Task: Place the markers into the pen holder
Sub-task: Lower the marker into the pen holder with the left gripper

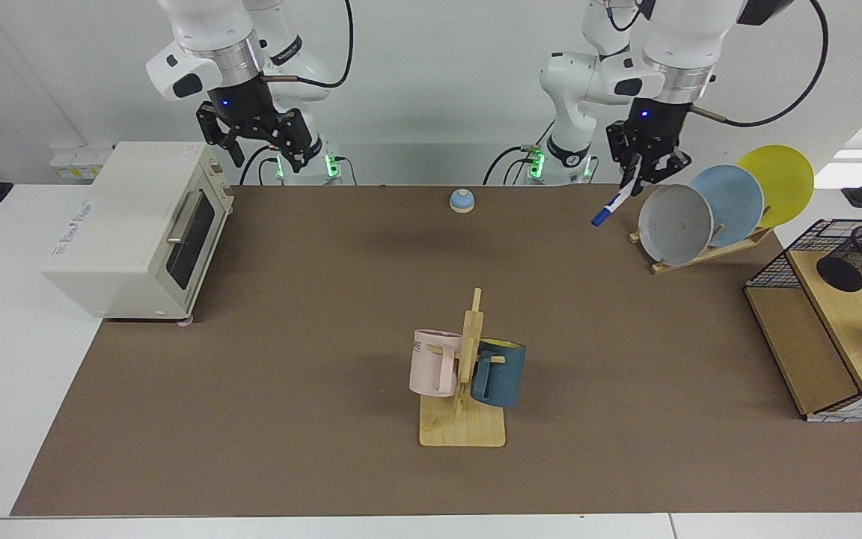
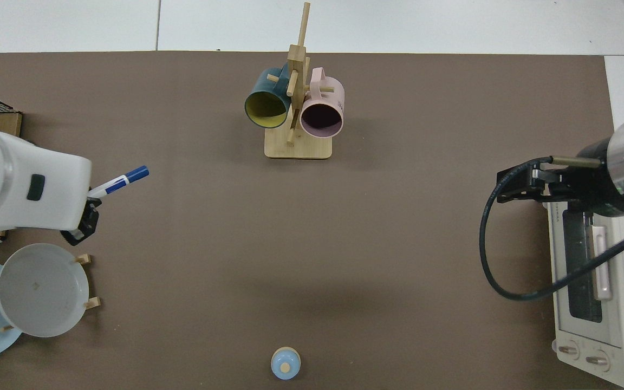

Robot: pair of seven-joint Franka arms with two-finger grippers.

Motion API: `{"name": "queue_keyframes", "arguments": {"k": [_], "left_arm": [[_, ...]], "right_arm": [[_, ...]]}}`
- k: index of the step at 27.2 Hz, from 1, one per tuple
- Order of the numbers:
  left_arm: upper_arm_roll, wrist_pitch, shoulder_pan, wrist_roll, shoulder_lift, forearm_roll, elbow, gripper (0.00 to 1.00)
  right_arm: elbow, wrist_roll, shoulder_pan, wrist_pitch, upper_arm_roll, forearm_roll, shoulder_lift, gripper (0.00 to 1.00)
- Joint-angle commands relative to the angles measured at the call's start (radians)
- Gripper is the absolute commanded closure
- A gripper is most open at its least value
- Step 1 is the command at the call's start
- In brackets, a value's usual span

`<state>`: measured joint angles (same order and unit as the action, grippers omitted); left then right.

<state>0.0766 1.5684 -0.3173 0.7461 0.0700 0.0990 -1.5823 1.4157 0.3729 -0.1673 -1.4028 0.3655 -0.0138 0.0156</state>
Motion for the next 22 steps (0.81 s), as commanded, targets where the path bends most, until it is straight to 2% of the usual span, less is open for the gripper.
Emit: {"name": "queue_keyframes", "arguments": {"k": [1, 7, 16, 22], "left_arm": [[-0.005, -0.063, 0.053, 0.075, 0.001, 0.07, 0.038, 1.0], [-0.003, -0.087, 0.119, 0.151, 0.002, 0.111, 0.039, 1.0], [-0.011, -0.085, 0.25, 0.315, -0.013, 0.162, 0.091, 1.0], [-0.006, -0.065, 0.268, 0.456, -0.021, 0.267, 0.097, 1.0]], "right_arm": [[-0.012, -0.025, -0.02, 0.025, 0.012, -0.006, 0.004, 0.0], [-0.012, -0.025, -0.02, 0.025, 0.012, -0.006, 0.004, 0.0], [-0.011, -0.025, -0.02, 0.025, 0.012, -0.006, 0.004, 0.0], [-0.012, -0.025, -0.003, 0.025, 0.009, -0.006, 0.004, 0.0]]}}
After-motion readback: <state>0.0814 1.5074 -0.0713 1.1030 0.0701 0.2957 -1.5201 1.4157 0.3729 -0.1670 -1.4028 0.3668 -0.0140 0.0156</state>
